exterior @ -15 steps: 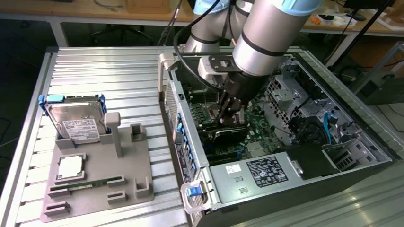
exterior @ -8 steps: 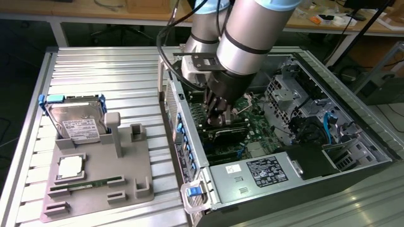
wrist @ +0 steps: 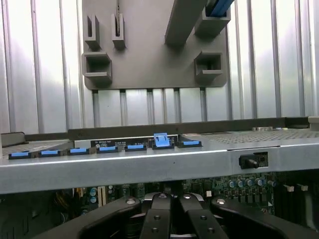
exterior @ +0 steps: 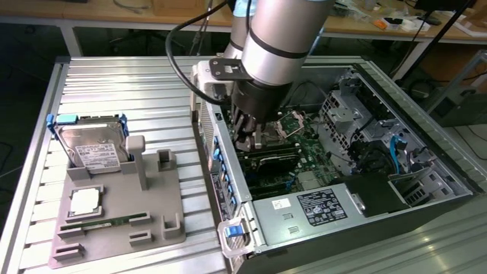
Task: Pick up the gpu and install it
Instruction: 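Press down on the gpu until it lock into place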
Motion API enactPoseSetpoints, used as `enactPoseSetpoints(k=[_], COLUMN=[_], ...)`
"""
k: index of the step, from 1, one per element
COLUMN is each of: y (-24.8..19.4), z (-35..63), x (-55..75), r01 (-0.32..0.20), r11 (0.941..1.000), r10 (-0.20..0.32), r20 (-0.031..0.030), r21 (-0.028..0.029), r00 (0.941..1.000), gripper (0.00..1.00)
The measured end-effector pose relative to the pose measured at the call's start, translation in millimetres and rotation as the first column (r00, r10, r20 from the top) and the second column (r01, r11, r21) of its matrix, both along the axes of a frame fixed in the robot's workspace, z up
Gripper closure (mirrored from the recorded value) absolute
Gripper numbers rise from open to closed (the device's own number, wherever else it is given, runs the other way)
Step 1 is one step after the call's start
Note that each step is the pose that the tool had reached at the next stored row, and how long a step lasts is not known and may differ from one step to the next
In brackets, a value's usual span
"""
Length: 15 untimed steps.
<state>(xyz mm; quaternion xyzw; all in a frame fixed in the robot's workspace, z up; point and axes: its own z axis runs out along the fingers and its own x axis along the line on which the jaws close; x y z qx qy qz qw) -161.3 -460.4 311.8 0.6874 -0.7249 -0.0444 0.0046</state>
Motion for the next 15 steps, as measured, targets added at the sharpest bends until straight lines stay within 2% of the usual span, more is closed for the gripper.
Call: enactPoseSetpoints(k=[6, 10, 14, 15], y=[0.9, 1.9, 3.2, 3.6], z=[-1.1, -4.1, -5.9, -5.8], x=[-2.0, -2.0, -2.0, -2.0], r01=[0.001, 0.001, 0.002, 0.002], r11=[1.0, 1.0, 0.9997, 0.9997], r10=[-0.001, -0.001, -0.002, -0.002], r20=[0.0001, -0.0004, 0.0, -0.0002], r21=[-0.0002, 0.0076, 0.0228, 0.0248], r00=[1.0, 1.0, 1.0, 1.0], gripper=[0.89, 0.89, 0.89, 0.89])
